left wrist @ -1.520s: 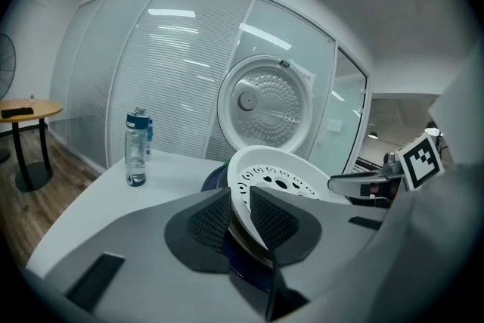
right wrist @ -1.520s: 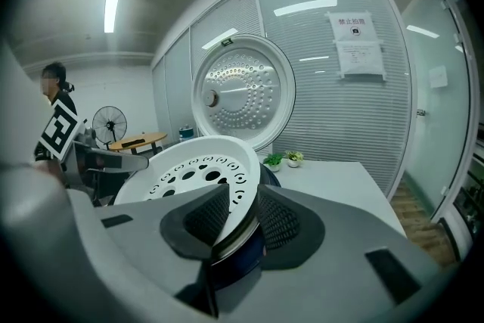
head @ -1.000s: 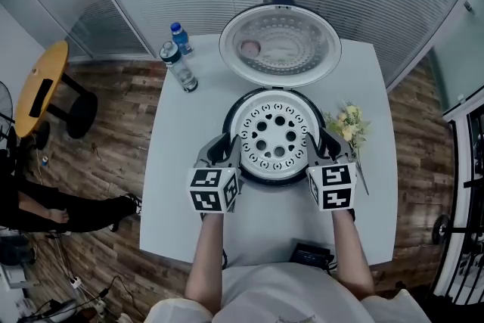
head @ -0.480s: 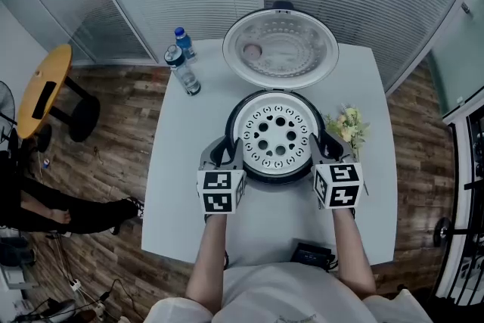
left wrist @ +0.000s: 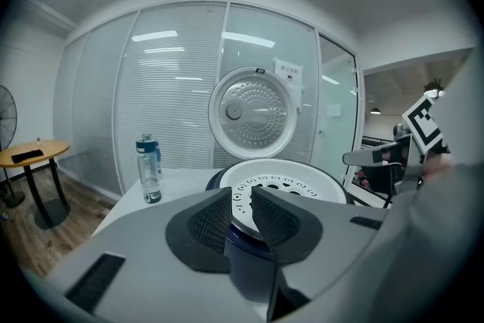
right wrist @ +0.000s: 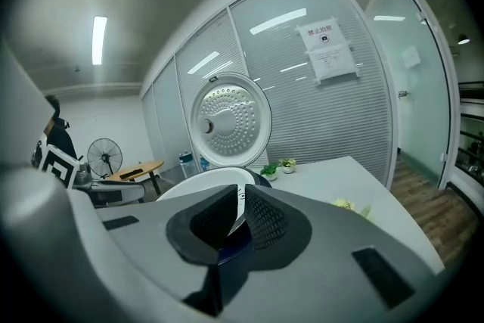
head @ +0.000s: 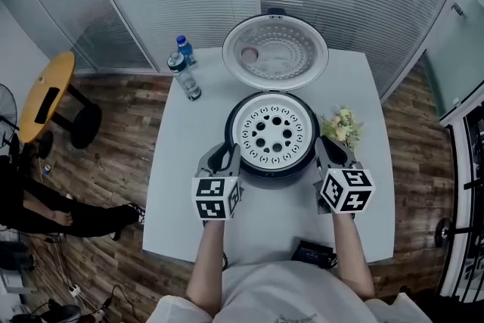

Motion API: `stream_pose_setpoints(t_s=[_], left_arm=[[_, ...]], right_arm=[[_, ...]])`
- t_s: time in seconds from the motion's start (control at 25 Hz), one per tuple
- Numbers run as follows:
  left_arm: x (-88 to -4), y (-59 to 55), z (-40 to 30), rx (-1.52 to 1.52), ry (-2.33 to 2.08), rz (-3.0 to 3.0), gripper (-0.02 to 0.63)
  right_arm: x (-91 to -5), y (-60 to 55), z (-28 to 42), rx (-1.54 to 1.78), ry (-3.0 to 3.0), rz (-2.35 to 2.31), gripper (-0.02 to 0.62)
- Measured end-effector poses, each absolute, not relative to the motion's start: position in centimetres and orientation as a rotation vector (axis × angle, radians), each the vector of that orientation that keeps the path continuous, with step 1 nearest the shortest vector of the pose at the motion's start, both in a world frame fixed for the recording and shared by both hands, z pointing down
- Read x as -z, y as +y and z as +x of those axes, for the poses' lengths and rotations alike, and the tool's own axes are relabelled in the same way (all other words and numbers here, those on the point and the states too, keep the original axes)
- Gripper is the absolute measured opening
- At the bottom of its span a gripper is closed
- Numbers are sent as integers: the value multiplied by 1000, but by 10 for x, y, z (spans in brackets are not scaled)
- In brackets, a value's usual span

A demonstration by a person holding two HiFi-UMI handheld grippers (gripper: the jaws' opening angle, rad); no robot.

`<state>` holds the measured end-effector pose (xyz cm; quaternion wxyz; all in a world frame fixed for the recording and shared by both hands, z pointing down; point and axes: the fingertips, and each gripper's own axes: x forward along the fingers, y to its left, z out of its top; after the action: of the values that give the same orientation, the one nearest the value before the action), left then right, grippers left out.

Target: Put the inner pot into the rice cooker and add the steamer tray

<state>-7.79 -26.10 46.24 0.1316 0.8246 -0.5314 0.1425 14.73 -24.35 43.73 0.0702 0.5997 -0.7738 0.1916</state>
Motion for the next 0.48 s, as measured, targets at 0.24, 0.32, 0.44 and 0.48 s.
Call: stream_pose_setpoints(t_s=[0.24,0.32,0.44,0.48], left_arm=[[-445,-233,-68,-285,-1463,2428,37],[-442,-224,-68,-276,-1441,2432,28],[-436,-215,-70,-229,-1443,2411,19],[-433,-213,-70,-220,-1446,2409,17]], right_arm=[[-432,-220,143,-558,-2343,1790,31],[-428,-213,141,-555,-2359,1784,29],[-424,-206,141,-546,-2373,1782,24],[-424,-204,142,-543,-2370,1782,23]])
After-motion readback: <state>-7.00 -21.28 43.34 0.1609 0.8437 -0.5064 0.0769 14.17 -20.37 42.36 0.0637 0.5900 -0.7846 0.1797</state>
